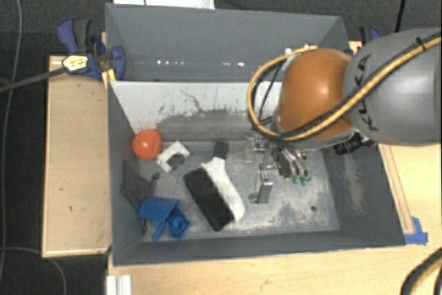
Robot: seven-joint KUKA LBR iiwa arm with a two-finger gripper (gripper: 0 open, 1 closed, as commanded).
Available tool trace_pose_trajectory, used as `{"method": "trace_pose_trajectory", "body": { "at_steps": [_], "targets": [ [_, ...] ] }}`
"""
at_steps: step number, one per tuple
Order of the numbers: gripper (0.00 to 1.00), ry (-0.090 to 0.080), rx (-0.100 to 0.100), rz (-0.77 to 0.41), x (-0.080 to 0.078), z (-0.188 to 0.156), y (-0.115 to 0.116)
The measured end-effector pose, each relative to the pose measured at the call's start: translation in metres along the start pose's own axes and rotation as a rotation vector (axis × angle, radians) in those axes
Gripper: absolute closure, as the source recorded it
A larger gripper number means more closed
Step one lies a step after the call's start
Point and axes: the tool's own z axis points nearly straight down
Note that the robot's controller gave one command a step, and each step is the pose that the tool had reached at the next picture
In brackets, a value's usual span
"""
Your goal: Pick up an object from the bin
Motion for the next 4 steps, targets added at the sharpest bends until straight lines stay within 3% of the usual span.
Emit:
{"method": "trace_pose_trajectory", "body": {
  "at_steps": [1, 2, 3, 4],
  "targets": [
    [0.00, 0.000, 0.000, 0.000, 0.000, 0.000, 0.000],
    [0.00, 0.005, 0.000, 0.016, 0.025, -0.039, -0.008],
    [0.00, -0.017, -0.003, 0.035, -0.006, -0.036, 0.028],
    [0.00, 0.000, -0.001, 0.011, -0.008, 0.003, 0.085]
  ]
}}
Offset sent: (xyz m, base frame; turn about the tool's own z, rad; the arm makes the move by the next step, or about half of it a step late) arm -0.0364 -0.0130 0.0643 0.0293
